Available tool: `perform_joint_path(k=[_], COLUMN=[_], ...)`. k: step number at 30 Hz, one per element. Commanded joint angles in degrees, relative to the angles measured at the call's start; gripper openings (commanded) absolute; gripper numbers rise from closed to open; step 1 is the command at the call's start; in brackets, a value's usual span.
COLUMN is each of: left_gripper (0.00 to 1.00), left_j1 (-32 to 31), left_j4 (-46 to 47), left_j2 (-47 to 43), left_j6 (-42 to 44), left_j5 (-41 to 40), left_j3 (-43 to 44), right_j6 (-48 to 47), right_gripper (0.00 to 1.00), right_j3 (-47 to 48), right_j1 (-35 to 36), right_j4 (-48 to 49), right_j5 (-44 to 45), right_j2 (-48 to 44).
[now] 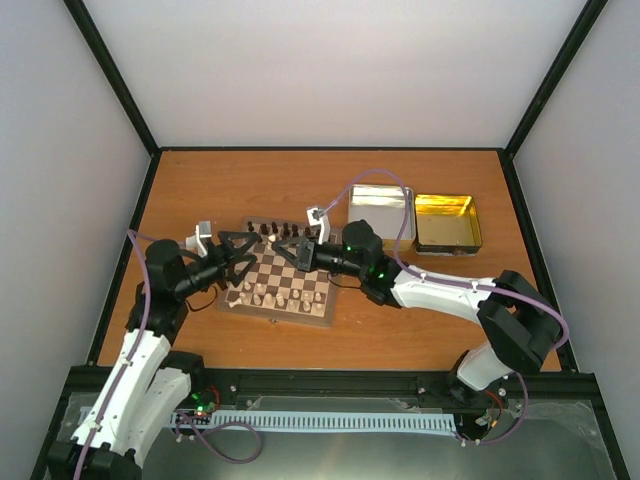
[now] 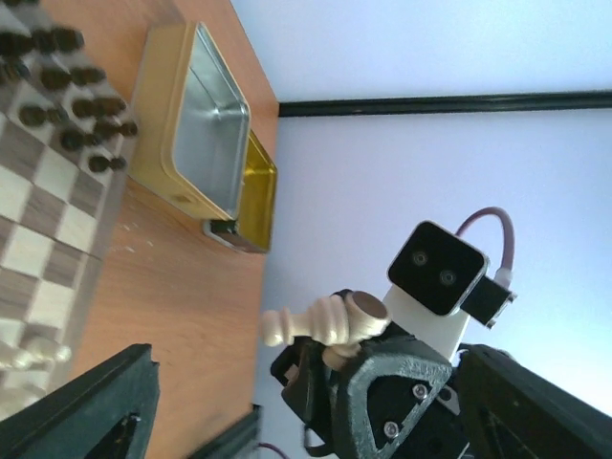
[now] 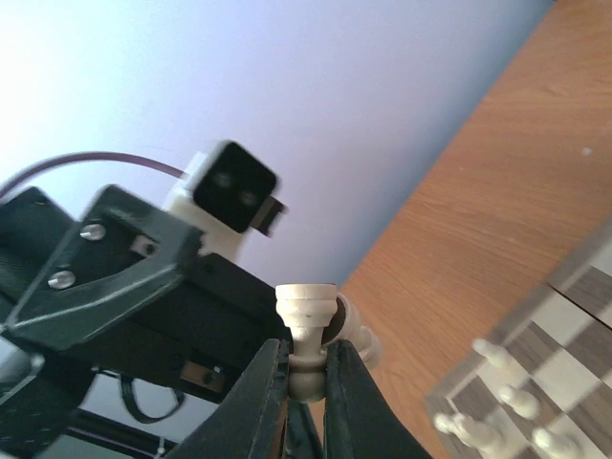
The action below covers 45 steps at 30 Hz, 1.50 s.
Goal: Set up the chess pieces on the board
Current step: Place the chess piece on the chessboard.
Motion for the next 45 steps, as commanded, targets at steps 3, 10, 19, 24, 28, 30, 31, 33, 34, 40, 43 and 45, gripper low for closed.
perform_joint_path(k=[3,10,19,24,28,30,31,33,34,40,43,45], left_gripper=[0.91,0.96,0.7,0.53,0.44,0.42,0.41,0.39,0.38,0.32,0.3,0.28], left_j1=[-0.12,-0.14,-0.2,-0.17,-0.17,-0.18,-0.14,-0.2,-0.16,-0.21,-0.14,-0.16], left_j4=[12.73,27.23,33.41,33.95,33.28,33.0,32.98,32.92,32.93,32.84,32.66,32.54], left_j2=[0.87,-2.03,-6.5,-5.9,-6.28,-6.29,-6.28,-6.21,-6.25,-6.02,-6.0,-5.82], left_j6=[-24.19,-44.66,-52.08,-51.75,-51.65,-51.57,-51.49,-51.49,-51.39,-51.31,-51.2,-51.07], left_j5=[6.48,5.74,0.1,0.74,0.56,0.25,0.14,-0.12,-0.26,-0.98,-1.17,-1.18], left_j3=[-0.45,-7.19,-11.5,-11.5,-11.8,-11.94,-11.94,-11.94,-11.88,-11.52,-11.19,-10.99], right_j6=[3.56,5.32,8.8,9.76,10.55,10.65,10.72,10.73,10.69,10.66,10.61,10.45], right_gripper=[0.07,0.08,0.08,0.08,0.08,0.08,0.08,0.08,0.08,0.08,0.08,0.08], right_j3=[-0.98,0.11,1.38,2.24,2.01,2.01,2.05,1.92,1.92,1.53,1.48,1.48], right_j1=[-0.29,0.53,2.45,3.57,3.84,3.92,3.93,4.01,4.02,4.2,4.28,4.26], right_j4=[12.81,18.1,23.06,24.29,25.63,25.78,25.78,25.77,25.7,25.52,25.43,25.15], right_j5=[-3.04,-4.36,-5.89,-6.09,-6.02,-6.0,-5.99,-5.98,-6.0,-5.66,-5.61,-5.54], right_j2=[-1.77,0.25,3.95,5.64,6.24,6.25,6.25,6.17,6.12,5.87,5.9,5.85])
